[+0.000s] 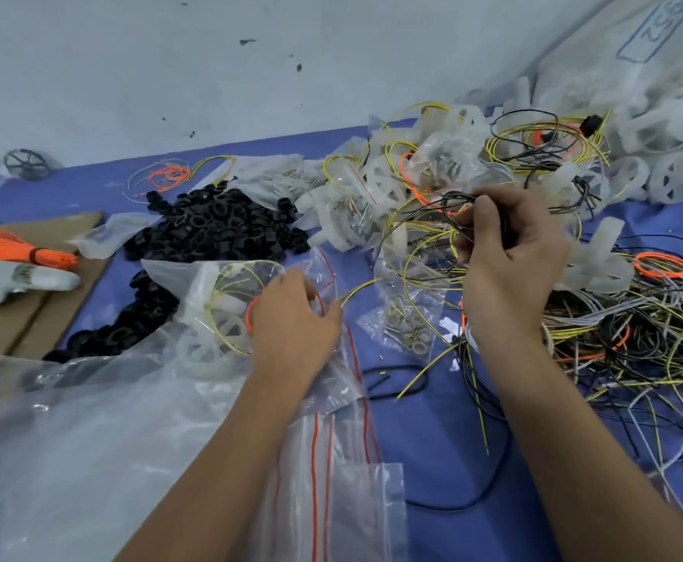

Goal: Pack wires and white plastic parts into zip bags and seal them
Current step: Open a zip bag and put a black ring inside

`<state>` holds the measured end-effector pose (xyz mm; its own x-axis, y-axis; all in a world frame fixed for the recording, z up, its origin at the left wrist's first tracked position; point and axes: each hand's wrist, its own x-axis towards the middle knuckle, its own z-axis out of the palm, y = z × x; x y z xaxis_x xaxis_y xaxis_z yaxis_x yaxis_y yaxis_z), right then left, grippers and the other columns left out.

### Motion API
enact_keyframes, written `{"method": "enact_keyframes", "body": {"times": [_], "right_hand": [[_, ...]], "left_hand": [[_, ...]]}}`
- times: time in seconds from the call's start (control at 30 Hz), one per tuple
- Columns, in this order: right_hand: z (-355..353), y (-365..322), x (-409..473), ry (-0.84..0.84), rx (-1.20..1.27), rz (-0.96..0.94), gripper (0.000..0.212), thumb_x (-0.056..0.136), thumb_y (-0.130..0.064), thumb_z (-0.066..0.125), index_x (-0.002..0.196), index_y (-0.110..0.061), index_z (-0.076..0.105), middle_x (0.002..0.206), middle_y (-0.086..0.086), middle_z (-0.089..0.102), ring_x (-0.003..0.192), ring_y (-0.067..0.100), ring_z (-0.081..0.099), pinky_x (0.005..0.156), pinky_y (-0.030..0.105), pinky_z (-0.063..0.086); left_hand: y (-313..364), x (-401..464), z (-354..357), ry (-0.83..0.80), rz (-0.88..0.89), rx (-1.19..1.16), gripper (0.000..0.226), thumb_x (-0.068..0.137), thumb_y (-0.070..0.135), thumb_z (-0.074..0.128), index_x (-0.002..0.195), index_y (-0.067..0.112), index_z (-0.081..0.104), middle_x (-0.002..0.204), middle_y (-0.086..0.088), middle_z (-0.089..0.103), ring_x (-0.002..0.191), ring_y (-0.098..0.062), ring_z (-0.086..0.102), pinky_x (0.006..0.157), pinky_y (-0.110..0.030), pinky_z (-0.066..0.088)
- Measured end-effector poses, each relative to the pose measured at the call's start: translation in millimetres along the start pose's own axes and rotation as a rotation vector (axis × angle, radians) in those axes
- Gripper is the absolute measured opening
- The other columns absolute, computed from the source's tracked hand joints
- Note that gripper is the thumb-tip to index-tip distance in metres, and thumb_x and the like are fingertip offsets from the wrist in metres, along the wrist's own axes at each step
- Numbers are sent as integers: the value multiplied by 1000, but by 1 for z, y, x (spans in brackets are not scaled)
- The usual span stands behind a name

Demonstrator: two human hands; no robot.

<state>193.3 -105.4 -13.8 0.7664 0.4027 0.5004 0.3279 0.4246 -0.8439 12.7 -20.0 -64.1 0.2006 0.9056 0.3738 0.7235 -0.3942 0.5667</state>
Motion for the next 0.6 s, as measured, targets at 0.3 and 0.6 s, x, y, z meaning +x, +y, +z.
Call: {"method": "enact_keyframes", "body": {"times": [0.3, 0.6], "right_hand": [[32, 10, -34, -275, -251, -30, 9, 90, -13, 71, 83, -18, 67, 69, -5, 71, 62, 15, 70, 64, 42, 59], [43, 9, -41, -407, -227, 105, 4, 88, -9, 75, 84, -10, 75, 72, 2, 74, 63, 14, 71, 57, 25, 54]], "left_hand": [[16, -8, -11, 311, 15, -474, 20, 94, 15, 66, 76, 19, 57, 73, 7, 56, 68, -9, 51, 64, -18, 36], [25, -14, -15, 486, 362, -365, 14, 94, 15, 67, 81, 10, 66, 85, -2, 60, 77, -18, 54, 70, -26, 41]]}}
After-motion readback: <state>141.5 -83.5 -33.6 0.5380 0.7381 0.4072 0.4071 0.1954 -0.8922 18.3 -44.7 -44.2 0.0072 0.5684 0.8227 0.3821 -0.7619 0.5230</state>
